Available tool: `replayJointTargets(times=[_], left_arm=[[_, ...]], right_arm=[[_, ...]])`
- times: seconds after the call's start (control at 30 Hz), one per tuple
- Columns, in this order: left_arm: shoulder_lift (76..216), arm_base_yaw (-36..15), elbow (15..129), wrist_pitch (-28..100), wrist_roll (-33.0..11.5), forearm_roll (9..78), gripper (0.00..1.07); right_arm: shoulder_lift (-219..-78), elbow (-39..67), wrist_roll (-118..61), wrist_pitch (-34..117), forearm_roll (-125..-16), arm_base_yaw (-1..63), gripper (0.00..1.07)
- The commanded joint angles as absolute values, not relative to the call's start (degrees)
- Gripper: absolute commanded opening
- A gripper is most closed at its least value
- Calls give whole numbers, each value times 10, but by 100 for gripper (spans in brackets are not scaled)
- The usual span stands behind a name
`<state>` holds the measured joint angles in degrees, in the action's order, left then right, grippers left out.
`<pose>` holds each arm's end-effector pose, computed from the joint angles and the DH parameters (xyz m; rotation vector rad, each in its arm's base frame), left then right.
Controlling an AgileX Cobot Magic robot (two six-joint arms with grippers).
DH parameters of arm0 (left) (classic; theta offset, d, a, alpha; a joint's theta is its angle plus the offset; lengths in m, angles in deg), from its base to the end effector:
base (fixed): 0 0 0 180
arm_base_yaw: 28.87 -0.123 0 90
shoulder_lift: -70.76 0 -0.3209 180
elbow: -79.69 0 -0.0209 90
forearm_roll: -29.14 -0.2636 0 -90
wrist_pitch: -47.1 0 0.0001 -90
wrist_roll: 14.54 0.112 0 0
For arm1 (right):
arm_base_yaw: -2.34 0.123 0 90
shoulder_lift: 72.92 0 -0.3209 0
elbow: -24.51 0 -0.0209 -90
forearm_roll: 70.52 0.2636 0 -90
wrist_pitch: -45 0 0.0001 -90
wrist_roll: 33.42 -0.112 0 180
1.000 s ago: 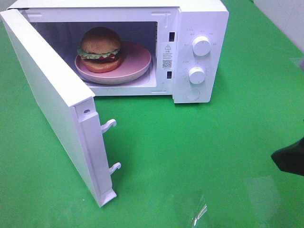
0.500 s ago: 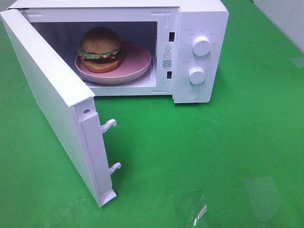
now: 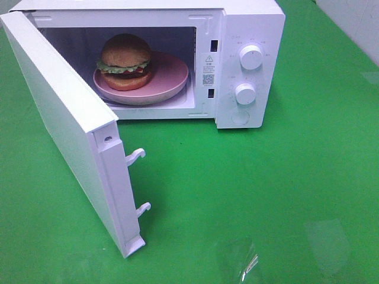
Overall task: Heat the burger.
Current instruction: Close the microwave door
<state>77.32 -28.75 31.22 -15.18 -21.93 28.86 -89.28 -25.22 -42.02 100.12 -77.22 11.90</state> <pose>-0.0153 0.0005 0.2764 -0.1302 2.0441 -0.0759 0.0216 -0.0072 0.2818 -0.0312 2.1097 0.0482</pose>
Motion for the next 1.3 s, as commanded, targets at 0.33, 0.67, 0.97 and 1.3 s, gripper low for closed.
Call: replayJointTargets(times=[0.33,0.67,0.97,1.3], left_arm=[[765,-289,313,-142,-218,287,101],[766,-289,313,-142,-218,287,101],[766,-289,313,-142,-218,287,101],[766,-289,313,-142,-218,287,101]], right_arm=[[-801,-253,-424,1001,-764,77,76],[-781,-253,-423,1001,-764,70,76],[-781,-253,-423,1001,-764,70,76],[-781,-253,-423,1001,-764,70,76]])
